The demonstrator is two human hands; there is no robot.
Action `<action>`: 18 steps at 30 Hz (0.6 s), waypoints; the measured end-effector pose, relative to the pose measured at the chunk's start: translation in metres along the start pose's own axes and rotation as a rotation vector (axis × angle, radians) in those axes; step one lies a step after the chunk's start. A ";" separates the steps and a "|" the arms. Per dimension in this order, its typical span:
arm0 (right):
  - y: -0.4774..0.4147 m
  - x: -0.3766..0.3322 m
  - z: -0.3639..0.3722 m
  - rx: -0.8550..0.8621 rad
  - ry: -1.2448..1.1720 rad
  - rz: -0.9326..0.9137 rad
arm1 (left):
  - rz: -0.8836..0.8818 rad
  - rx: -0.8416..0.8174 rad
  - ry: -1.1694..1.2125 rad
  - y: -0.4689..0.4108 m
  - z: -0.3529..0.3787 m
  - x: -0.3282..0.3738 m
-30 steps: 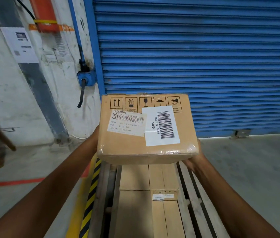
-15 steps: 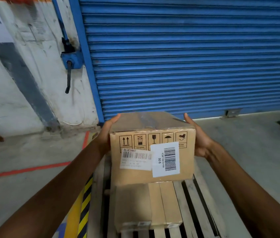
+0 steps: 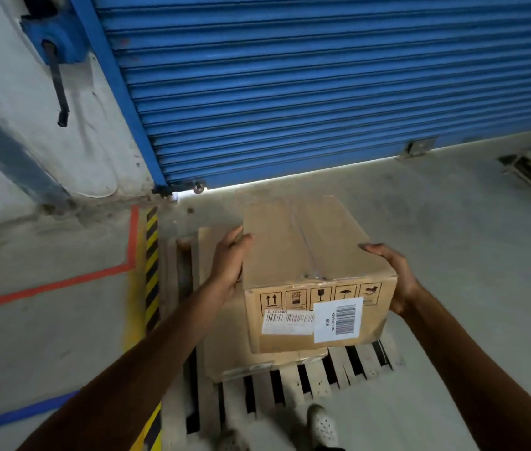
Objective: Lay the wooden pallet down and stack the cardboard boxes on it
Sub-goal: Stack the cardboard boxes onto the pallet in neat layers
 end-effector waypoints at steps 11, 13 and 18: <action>-0.102 0.077 -0.080 -0.121 0.414 0.302 | -0.173 0.104 -0.118 -0.007 0.100 -0.131; -0.115 0.104 -0.088 -0.087 0.437 0.351 | -0.188 0.095 -0.174 -0.008 0.110 -0.163; -0.159 0.174 -0.114 0.002 0.504 0.278 | -0.229 0.060 -0.394 -0.024 0.121 -0.244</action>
Point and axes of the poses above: each hand's wrist, its own y-axis away from the middle knuckle, its own z-axis out of the palm, x = y × z, the point moved 3 cm from there along -y, towards the middle knuckle, and after that the axes turned 14 degrees about x, right-handed, at the moved point
